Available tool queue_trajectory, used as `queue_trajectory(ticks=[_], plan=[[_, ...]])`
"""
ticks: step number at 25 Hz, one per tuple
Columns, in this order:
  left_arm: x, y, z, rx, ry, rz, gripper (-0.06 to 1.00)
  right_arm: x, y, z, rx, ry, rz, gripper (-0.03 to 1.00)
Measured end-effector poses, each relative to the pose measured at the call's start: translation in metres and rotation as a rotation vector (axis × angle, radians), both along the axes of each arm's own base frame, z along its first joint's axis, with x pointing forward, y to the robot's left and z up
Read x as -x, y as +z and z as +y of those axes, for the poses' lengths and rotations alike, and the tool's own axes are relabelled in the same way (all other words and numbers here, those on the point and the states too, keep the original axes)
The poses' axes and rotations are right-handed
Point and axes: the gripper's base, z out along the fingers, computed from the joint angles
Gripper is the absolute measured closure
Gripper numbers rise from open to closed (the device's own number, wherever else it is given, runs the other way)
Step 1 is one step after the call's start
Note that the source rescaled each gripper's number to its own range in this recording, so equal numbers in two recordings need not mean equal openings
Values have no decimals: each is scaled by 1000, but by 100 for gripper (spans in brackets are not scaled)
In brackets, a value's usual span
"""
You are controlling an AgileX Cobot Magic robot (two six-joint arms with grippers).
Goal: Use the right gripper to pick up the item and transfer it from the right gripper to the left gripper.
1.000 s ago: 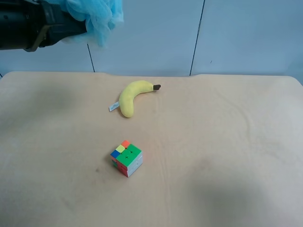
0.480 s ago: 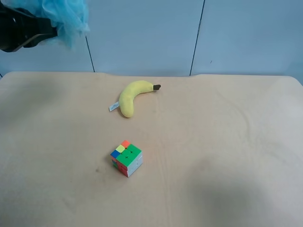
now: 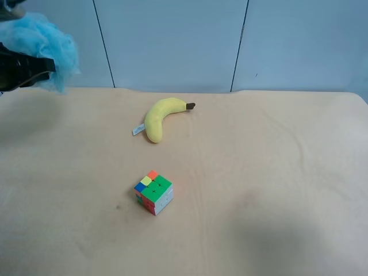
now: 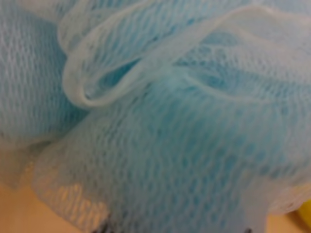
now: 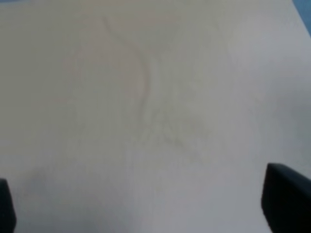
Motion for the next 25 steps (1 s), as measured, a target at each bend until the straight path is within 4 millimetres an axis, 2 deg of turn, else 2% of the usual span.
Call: queue_trajectory(ticks=[6, 12, 25], plan=[[-14, -46, 4, -6, 15, 155, 94, 0, 0, 0, 0, 0, 0, -3], [-20, -75, 1, 12, -7, 254, 94, 0, 0, 0, 0, 0, 0, -3], [-21, -81, 0, 22, -17, 273, 94, 0, 0, 0, 0, 0, 0, -3]])
